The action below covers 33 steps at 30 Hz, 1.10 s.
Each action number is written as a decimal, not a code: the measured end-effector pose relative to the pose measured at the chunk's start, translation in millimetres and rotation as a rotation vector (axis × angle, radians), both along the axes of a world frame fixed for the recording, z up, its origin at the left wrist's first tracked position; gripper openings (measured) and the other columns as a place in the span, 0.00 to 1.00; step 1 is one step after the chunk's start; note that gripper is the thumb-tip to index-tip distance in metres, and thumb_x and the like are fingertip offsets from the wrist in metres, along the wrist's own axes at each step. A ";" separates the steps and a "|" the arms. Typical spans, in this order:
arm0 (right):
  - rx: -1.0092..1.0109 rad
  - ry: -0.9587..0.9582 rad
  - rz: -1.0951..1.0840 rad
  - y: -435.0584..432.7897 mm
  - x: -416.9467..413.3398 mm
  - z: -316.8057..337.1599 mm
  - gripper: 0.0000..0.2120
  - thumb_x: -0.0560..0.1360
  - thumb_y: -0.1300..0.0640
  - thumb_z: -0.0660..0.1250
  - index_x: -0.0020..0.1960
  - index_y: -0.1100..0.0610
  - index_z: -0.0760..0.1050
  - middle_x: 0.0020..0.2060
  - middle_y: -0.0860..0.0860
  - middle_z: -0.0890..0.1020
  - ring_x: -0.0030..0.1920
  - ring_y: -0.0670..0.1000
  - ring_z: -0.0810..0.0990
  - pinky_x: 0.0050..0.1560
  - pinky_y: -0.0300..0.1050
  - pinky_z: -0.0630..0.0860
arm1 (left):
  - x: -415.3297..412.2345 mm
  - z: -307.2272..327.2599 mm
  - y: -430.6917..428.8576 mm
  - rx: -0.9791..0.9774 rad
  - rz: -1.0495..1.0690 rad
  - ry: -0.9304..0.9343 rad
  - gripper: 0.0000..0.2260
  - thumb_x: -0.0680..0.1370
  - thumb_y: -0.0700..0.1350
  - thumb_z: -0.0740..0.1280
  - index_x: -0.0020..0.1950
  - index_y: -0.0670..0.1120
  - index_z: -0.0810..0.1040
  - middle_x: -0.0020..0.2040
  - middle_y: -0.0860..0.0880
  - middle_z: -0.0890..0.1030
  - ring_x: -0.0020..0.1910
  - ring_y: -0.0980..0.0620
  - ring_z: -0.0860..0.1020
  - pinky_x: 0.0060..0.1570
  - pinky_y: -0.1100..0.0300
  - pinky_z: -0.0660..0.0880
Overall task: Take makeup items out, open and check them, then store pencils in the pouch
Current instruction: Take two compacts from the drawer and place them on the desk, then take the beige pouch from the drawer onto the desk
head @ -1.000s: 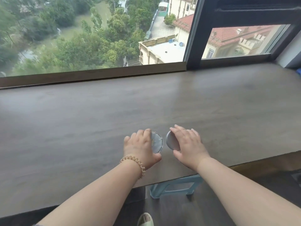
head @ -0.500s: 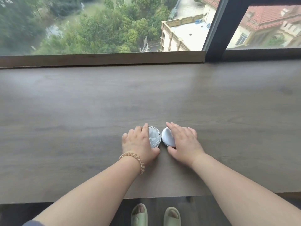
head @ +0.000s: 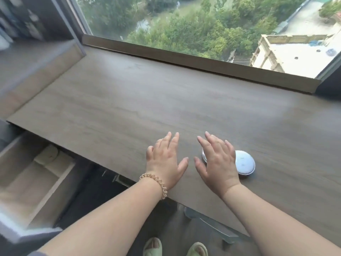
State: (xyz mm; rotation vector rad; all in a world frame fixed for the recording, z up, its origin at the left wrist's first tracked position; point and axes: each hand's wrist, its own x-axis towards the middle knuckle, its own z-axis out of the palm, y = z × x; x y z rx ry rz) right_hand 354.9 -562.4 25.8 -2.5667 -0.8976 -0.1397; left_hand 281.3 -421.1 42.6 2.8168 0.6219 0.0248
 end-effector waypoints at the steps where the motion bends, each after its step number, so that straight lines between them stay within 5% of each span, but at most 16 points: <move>1: 0.000 -0.003 0.047 17.5 -7.5 3.5 0.27 0.70 0.44 0.57 0.66 0.53 0.71 0.66 0.55 0.74 0.66 0.52 0.67 0.68 0.51 0.54 | -10.7 4.3 15.0 0.014 0.038 -0.009 0.33 0.76 0.62 0.56 0.77 0.53 0.48 0.78 0.50 0.53 0.74 0.51 0.55 0.68 0.52 0.54; 13: -0.115 -0.007 0.454 233.7 -124.9 23.8 0.26 0.70 0.46 0.62 0.67 0.51 0.69 0.68 0.53 0.73 0.67 0.55 0.71 0.67 0.51 0.57 | -162.9 22.2 212.0 0.054 0.427 0.085 0.29 0.77 0.57 0.59 0.76 0.53 0.53 0.78 0.49 0.54 0.75 0.49 0.54 0.70 0.49 0.56; 17: -0.150 -0.030 0.558 321.0 -170.1 13.8 0.26 0.71 0.47 0.66 0.68 0.49 0.68 0.68 0.52 0.72 0.67 0.54 0.72 0.67 0.50 0.66 | -216.6 3.6 298.0 0.019 0.467 0.189 0.28 0.77 0.55 0.59 0.76 0.53 0.53 0.78 0.49 0.55 0.76 0.49 0.54 0.71 0.47 0.55; 22: -0.230 0.075 0.523 431.7 -226.6 -23.2 0.23 0.70 0.48 0.68 0.64 0.48 0.73 0.65 0.51 0.76 0.64 0.55 0.75 0.63 0.52 0.71 | -270.4 -29.6 405.8 -0.028 0.359 0.332 0.29 0.78 0.53 0.60 0.76 0.53 0.52 0.77 0.50 0.57 0.75 0.50 0.56 0.71 0.49 0.55; 27: -0.431 0.257 0.471 495.9 -250.2 -81.7 0.26 0.76 0.48 0.59 0.73 0.51 0.61 0.73 0.53 0.64 0.73 0.56 0.61 0.71 0.54 0.57 | -290.9 -79.0 462.8 -0.083 0.276 0.412 0.30 0.77 0.52 0.60 0.76 0.52 0.51 0.78 0.49 0.55 0.75 0.50 0.55 0.70 0.50 0.55; 33: -0.596 0.328 0.342 529.6 -245.0 -127.5 0.25 0.78 0.50 0.58 0.73 0.51 0.58 0.70 0.55 0.68 0.68 0.60 0.67 0.67 0.55 0.64 | -278.8 -130.1 477.0 -0.186 0.237 0.431 0.36 0.75 0.46 0.61 0.76 0.55 0.44 0.79 0.49 0.47 0.77 0.47 0.50 0.69 0.49 0.57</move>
